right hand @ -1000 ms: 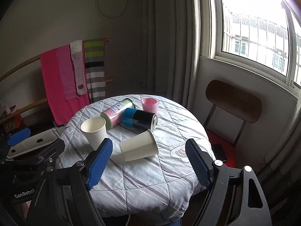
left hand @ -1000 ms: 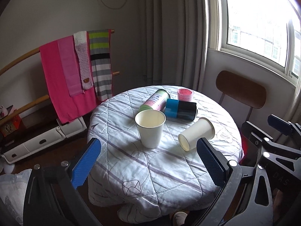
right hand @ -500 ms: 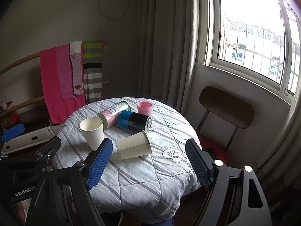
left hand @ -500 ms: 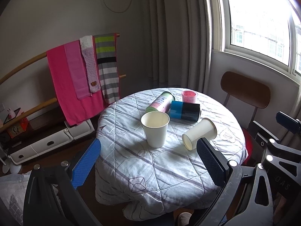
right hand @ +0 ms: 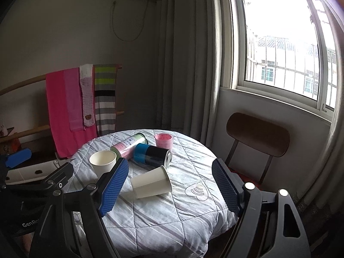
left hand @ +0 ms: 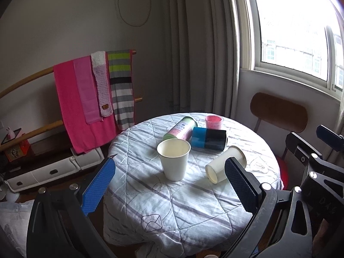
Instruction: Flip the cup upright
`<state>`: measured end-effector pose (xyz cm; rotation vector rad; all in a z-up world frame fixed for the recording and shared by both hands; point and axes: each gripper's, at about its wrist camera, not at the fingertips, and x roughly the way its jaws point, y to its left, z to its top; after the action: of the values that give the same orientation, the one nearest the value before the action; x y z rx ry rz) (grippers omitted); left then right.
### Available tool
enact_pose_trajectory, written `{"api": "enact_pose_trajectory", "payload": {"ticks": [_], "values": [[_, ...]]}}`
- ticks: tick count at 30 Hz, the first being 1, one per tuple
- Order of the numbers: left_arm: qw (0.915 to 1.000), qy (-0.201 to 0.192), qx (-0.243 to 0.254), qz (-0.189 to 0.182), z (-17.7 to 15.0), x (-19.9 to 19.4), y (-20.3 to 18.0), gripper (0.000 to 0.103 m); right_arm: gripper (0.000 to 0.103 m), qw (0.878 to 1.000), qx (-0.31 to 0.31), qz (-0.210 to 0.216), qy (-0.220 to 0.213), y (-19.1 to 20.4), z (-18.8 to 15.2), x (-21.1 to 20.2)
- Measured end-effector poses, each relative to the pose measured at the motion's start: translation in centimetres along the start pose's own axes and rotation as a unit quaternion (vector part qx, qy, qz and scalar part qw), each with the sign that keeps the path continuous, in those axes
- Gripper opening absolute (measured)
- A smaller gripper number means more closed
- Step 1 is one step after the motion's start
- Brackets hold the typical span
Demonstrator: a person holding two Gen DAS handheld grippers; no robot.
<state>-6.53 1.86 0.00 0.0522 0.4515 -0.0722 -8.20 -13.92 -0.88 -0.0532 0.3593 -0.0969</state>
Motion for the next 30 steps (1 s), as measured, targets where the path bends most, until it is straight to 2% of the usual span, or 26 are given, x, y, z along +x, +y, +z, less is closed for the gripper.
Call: {"api": "enact_pose_trajectory", "payload": {"ticks": [5,16,23,30], "values": [[1.0,-0.001,0.004,0.003,0.3,0.1,-0.7,0.103,0.081,1.0,-0.01,-0.009,-0.015,-0.3,0.3,-0.4],[0.9996,0.01,0.018,0.017,0.4,1.1,-2.4,0.103,0.081,1.0,0.001,-0.004,-0.005,-1.9,0.1,0.8],[0.9982,-0.015,0.037,0.045,0.6,0.7,-3.4,0.103,0.081,1.0,0.005,0.002,-0.004,-2.5,0.1,1.2],[0.9991,0.001,0.028,0.032,0.7,1.4,-3.3,0.103,0.081,1.0,0.007,0.005,-0.002,-2.8,0.1,1.3]]}}
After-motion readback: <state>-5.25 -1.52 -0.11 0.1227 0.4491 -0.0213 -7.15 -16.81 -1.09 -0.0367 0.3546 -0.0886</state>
